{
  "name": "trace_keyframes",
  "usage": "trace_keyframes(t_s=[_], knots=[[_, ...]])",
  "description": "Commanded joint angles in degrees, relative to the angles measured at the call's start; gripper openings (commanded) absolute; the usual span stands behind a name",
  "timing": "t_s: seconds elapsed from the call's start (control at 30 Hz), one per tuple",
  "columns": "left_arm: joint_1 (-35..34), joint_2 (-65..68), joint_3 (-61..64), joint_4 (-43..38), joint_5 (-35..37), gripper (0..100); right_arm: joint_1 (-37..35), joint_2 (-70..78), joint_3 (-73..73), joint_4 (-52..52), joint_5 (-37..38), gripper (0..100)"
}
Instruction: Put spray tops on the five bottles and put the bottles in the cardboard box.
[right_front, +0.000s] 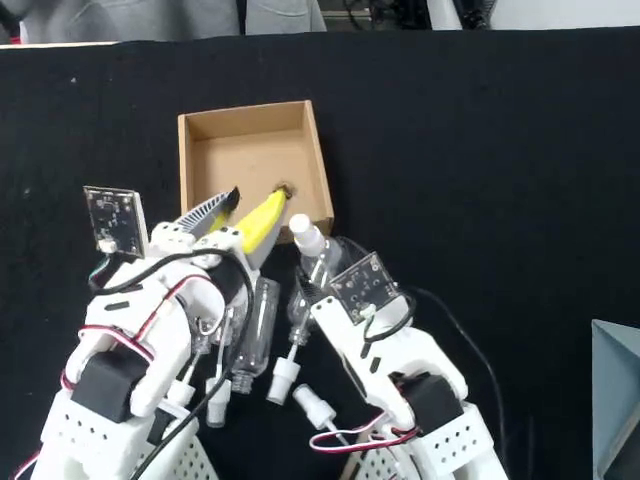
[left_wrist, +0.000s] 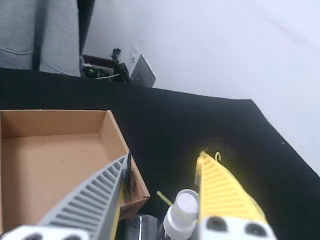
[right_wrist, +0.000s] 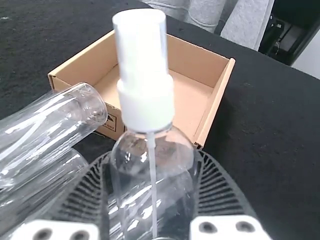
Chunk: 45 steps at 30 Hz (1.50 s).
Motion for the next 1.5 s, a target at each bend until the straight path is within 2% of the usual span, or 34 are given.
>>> trace_keyframes(t_s=[0.0,0.27,0.6,0.93,1.1,1.47], knots=[[-2.51,-0.62,-3.91,-0.09,0.79,20,1.93,-5.76,-3.21,-2.11,-0.18,8.3],[-4.35,-0.62,-1.8,-0.62,0.79,20,1.93,-5.76,-4.79,-1.67,-0.62,8.2],[-3.03,-0.53,8.22,-13.01,0.35,20,1.93,-5.76,-6.73,-1.67,-0.62,8.2],[4.0,-0.09,10.59,-13.1,0.26,20,1.93,-5.76,-7.25,-1.58,-0.7,8.2],[7.78,-0.09,10.77,-12.66,-4.04,20,1.93,-5.76,-7.16,-1.49,-0.7,8.2],[10.59,-0.53,10.42,-10.2,-4.66,20,1.93,-5.76,-7.25,0.0,-0.7,8.2]])
